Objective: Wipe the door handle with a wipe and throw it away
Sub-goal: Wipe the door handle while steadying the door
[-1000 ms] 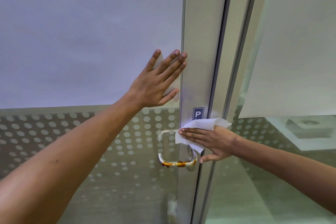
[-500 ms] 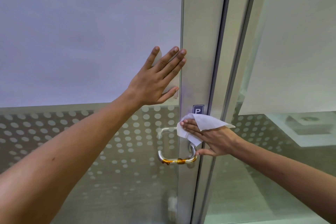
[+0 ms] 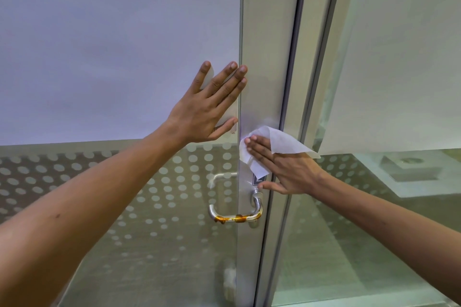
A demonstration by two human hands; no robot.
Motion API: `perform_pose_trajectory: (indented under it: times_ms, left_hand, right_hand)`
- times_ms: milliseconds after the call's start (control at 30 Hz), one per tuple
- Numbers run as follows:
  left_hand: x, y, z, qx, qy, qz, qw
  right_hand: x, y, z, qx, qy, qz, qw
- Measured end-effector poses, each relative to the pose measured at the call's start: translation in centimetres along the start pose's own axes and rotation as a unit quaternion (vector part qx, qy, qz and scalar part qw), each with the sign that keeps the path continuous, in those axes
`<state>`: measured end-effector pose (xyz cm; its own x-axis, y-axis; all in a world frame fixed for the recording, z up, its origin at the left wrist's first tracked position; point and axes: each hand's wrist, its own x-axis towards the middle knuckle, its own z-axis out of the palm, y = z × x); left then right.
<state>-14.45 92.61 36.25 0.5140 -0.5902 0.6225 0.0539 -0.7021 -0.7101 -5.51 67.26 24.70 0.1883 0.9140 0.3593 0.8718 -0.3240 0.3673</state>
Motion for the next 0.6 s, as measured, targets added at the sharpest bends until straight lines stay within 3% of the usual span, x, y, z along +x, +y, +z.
perform_pose_trajectory:
  times_ms: [167,333,600]
  left_hand:
    - [0.1,0.0,0.0,-0.001,0.005,-0.001,1.0]
    - [0.1,0.0,0.0,-0.008,0.001,-0.002,1.0]
    - [0.1,-0.1,-0.2,-0.017,0.009,-0.003,1.0]
  right_hand:
    - [-0.1,-1.4,0.1,0.0,0.007,0.027,1.0]
    - [-0.2,-1.5,0.0,0.015,-0.009,-0.006,1.0]
    - [-0.2,-2.1,0.9,0.14,-0.04,-0.055,0.988]
